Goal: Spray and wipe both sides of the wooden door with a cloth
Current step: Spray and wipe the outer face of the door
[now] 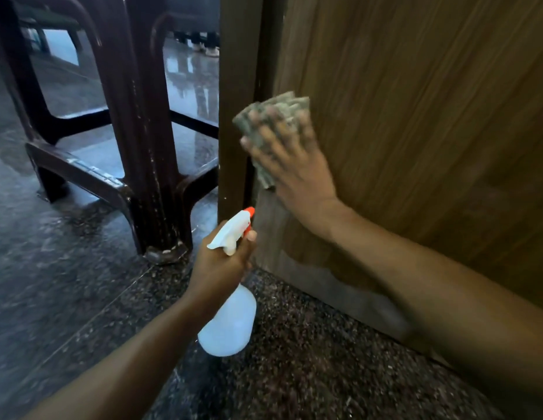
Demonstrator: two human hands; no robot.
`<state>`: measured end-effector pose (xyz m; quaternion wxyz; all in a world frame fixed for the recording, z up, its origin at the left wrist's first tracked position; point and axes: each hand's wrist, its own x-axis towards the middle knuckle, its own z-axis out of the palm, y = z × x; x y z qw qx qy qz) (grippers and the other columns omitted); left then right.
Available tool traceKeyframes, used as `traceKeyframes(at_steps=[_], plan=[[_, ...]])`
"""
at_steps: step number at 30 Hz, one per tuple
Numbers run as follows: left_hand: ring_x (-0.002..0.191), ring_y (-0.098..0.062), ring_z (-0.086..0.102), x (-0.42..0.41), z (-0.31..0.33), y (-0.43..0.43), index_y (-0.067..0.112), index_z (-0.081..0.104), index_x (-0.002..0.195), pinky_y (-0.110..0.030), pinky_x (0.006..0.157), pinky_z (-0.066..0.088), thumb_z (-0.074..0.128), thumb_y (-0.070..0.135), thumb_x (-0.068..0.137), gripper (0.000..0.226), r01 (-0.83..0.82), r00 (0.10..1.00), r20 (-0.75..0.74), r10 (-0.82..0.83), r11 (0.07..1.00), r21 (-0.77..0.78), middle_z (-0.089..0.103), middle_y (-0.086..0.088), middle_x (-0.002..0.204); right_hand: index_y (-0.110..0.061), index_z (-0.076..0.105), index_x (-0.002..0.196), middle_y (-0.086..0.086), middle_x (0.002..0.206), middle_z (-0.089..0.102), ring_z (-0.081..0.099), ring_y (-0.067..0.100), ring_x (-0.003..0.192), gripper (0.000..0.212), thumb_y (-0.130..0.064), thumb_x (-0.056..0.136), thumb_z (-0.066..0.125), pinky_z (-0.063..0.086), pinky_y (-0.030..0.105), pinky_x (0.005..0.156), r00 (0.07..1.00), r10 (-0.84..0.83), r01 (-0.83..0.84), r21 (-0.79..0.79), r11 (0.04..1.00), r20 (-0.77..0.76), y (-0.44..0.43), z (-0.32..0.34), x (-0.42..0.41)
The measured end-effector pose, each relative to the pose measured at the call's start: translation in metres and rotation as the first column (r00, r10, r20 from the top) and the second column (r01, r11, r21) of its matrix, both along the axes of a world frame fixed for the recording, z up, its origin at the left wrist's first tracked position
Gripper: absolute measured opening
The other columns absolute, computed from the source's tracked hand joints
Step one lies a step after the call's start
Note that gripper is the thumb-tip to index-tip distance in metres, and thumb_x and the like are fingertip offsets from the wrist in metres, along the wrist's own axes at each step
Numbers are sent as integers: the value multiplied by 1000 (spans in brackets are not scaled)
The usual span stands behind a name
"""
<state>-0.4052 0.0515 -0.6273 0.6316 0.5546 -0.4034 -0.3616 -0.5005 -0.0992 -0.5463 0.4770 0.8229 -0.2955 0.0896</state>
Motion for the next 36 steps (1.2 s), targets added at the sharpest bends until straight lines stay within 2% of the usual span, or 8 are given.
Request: traceKeyframes(at_steps=[4,8,10,15,21,26,33,36], plan=[[61,-11,60,10,7,5,24,64,115,-28,55,49,64,32,86,30,-27,999,33,26,1000,10,71,-5,85,-15,-11,154,11,166,-3,-5,36,151,79,-52,100,33,-15,64,115,923,-28,63,79,995,-385,2,-78,-4],[59,-9,58,18,1,21,38,64,103,-21,52,47,63,27,89,18,-34,999,28,34,999,-1,69,-9,83,-15,-21,154,9,159,-27,-20,33,148,79,-55,102,24,-37,64,99,809,-3,134,178,975,-588,26,-145,-78],[57,-14,55,19,-6,28,34,64,97,-24,51,45,62,26,90,11,-37,999,36,36,999,19,66,-19,84,-16,-25,151,9,157,-33,-29,32,145,84,-52,102,31,-40,60,98,847,-10,128,186,974,-531,30,-143,-107],[63,-17,51,13,-11,30,41,64,98,-32,56,43,63,25,90,18,-24,1000,8,24,999,48,63,-23,83,-23,-5,159,7,165,-15,-14,31,151,79,-29,91,36,-18,55,117,991,-2,-11,89,996,137,20,-59,-60],[68,-17,57,6,-9,24,42,64,95,-30,59,46,65,25,88,18,-65,998,-14,66,997,46,67,-21,87,-15,-5,158,8,166,-4,-10,34,151,76,-55,100,22,-21,63,112,894,-4,101,195,976,-447,1,-127,2],[64,-15,60,15,-19,29,32,65,102,-27,53,49,64,27,88,15,-77,997,19,76,995,67,67,-16,85,-9,-13,154,7,166,-6,-9,28,152,76,-50,103,26,-30,55,108,774,77,167,320,932,-628,29,-186,-76],[60,-13,56,9,-37,23,24,65,114,-24,51,48,64,27,88,26,-43,999,11,42,991,130,69,-11,84,-16,3,158,5,166,11,9,27,151,81,-36,93,46,-16,52,119,980,26,19,227,974,-198,19,-146,-77],[58,-12,58,5,-41,17,26,63,118,-25,49,47,65,30,86,32,-23,1000,-15,26,989,148,70,-4,79,-17,10,159,5,166,6,-1,31,152,72,-48,98,34,-18,57,117,937,87,4,260,966,-337,7,-156,-13]])
